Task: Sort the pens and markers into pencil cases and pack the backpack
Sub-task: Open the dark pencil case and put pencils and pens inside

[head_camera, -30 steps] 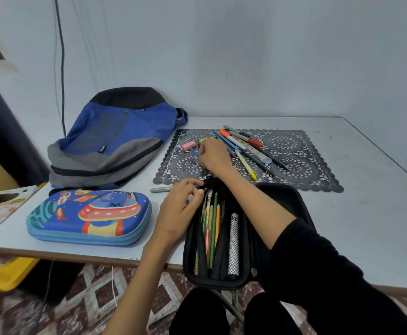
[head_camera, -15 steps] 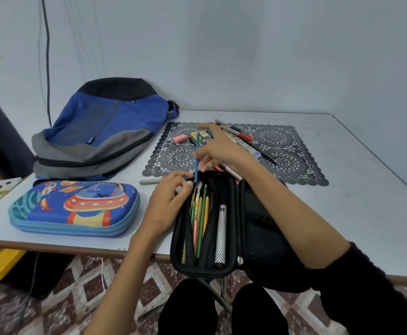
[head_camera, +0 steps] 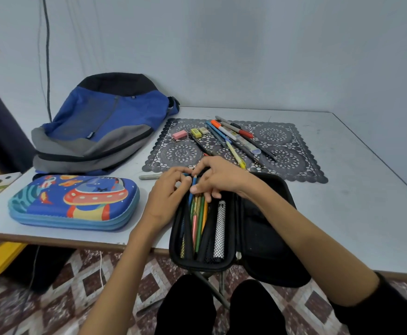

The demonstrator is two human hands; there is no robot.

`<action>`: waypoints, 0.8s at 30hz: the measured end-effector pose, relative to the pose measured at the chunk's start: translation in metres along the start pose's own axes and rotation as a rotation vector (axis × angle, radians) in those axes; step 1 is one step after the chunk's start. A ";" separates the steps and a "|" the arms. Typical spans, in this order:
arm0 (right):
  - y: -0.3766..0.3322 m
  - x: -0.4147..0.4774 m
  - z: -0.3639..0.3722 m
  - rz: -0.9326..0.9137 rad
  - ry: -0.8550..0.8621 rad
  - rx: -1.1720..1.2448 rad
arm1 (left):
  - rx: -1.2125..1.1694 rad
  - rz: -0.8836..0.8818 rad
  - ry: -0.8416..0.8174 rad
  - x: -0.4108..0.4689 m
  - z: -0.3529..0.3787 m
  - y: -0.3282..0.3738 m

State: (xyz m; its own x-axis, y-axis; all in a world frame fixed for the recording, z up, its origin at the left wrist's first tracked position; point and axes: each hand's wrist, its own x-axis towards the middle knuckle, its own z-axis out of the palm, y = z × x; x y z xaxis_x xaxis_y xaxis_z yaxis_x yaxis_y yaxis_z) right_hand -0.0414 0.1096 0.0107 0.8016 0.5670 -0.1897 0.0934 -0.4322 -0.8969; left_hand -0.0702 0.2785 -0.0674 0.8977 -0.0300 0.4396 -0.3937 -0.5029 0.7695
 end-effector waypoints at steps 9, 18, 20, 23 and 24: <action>-0.001 0.005 0.010 -0.066 0.045 -0.261 | -0.013 0.006 -0.004 -0.001 0.000 0.001; 0.001 -0.001 0.014 -0.162 0.092 -0.253 | -0.010 0.002 -0.008 -0.001 -0.001 0.003; 0.001 -0.001 0.015 -0.174 0.098 -0.263 | -0.008 0.004 -0.009 -0.001 -0.001 0.004; 0.002 -0.001 0.014 -0.179 0.084 -0.256 | -0.006 0.003 -0.014 -0.002 -0.001 0.003; 0.002 0.000 0.012 -0.171 0.069 -0.231 | -0.006 0.003 -0.016 -0.002 -0.001 0.002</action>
State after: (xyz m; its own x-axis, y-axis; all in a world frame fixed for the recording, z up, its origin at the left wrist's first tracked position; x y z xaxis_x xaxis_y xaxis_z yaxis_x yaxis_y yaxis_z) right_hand -0.0483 0.1172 0.0037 0.8003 0.5996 -0.0091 0.3560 -0.4873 -0.7974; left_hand -0.0733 0.2780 -0.0661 0.8996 -0.0451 0.4343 -0.3973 -0.4974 0.7712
